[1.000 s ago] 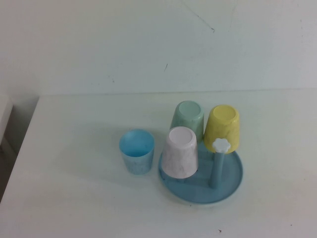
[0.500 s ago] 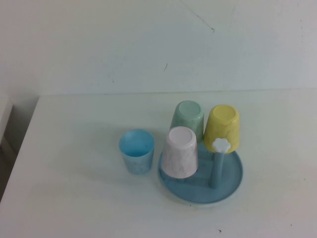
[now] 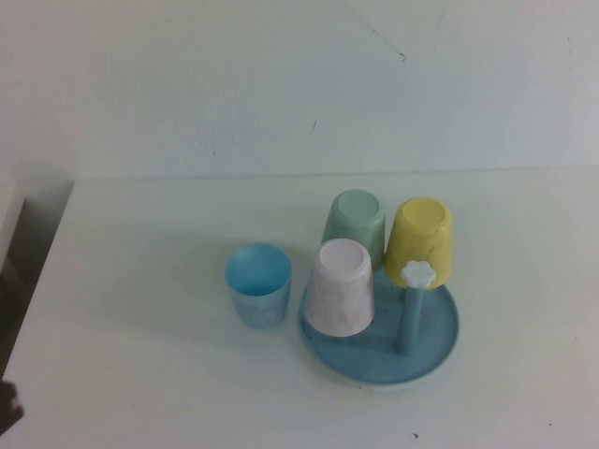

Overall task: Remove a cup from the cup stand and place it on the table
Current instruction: Pick up the cup from the rack, then hand over the cup

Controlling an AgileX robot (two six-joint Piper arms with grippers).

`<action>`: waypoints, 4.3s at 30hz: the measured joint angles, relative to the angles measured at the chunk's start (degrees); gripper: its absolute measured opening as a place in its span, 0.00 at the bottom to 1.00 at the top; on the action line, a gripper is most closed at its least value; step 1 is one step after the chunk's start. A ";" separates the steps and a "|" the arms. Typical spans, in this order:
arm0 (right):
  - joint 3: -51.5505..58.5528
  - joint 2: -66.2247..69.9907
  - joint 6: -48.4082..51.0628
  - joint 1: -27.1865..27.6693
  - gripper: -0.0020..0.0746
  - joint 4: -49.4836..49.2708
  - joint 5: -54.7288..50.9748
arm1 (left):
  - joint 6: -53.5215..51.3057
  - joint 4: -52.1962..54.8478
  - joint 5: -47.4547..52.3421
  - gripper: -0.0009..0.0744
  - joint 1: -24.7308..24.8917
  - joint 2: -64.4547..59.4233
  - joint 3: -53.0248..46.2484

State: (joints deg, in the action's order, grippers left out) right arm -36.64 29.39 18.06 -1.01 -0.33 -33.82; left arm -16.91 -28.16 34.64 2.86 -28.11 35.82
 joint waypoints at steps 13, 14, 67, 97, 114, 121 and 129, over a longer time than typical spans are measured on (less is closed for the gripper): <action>-18.88 33.86 39.11 -0.26 0.02 -37.96 -10.16 | -35.57 -38.80 4.23 0.01 0.64 -23.00 6.29; -20.54 36.84 40.55 -0.81 0.02 -38.68 -10.69 | -36.17 -38.81 3.94 0.01 1.51 -24.05 6.61; -74.29 84.66 24.20 -13.76 0.77 -24.01 -35.50 | -32.28 -41.18 -18.77 0.01 28.67 -38.94 8.23; -20.44 37.59 17.37 -9.58 0.77 -52.72 -9.06 | -36.08 -69.75 -15.72 0.01 28.67 -38.94 8.23; 4.45 29.20 44.78 -9.58 0.77 -95.94 -3.67 | -31.15 -69.18 1.94 0.45 28.67 -40.74 8.23; 4.45 29.20 44.07 -9.58 0.77 -96.20 -8.51 | -31.15 -68.95 5.08 0.57 28.67 -40.74 11.08; 4.45 29.20 42.40 -9.58 0.77 -96.20 -9.70 | -31.13 -68.95 2.53 0.57 28.67 -40.74 11.33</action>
State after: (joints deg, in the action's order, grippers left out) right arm -32.19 58.59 60.46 -10.59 -96.53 -43.52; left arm -48.03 -97.11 37.18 31.53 -68.85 47.15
